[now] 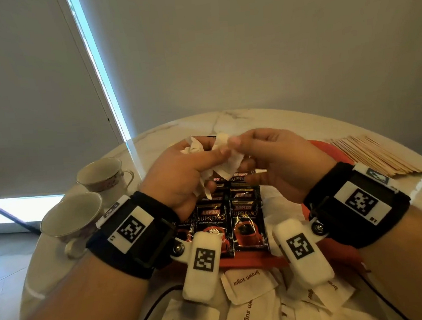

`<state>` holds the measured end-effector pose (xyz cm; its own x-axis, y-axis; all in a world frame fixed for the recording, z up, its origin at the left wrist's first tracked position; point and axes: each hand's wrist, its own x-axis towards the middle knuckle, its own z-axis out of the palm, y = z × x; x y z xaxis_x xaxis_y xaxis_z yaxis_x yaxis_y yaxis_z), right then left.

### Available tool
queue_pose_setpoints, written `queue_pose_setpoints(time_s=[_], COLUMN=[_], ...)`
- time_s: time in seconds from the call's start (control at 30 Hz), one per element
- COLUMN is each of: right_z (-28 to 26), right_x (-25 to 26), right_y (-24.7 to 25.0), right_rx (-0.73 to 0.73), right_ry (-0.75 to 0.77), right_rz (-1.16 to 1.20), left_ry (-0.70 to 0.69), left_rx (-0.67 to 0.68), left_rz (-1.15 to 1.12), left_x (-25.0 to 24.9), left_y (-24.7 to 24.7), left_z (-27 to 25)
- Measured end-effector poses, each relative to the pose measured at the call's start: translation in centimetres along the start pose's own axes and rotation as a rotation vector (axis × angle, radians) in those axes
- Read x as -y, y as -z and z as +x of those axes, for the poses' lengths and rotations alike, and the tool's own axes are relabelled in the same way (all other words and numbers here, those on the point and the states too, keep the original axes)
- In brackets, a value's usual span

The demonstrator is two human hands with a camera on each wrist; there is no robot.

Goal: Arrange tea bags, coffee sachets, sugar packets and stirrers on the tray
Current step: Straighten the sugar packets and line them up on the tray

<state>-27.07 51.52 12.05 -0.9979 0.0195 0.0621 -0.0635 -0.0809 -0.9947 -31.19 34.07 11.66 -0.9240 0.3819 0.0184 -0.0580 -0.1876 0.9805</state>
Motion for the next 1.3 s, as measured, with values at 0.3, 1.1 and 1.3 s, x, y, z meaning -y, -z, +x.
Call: queue_pose_setpoints(time_s=[0.3,1.1,1.3], right_z=[0.5,7.7,8.8], right_x=[-0.1,-2.7,-2.1], right_y=[0.1,15.0,14.4], right_rx=[-0.187,-0.582,-0.531], right_ry=[0.131,-0.409,-0.43], right_rz=[0.063,-0.329,-0.434], left_ry=[0.023,0.089,0.084], left_rx=[-0.071,-0.119,-0.112], left_rz=[-0.057,-0.099,-0.097], left_x=[-0.1,0.3,0.3], left_y=[0.4,1.5,1.8], left_z=[0.7,1.9,2.3])
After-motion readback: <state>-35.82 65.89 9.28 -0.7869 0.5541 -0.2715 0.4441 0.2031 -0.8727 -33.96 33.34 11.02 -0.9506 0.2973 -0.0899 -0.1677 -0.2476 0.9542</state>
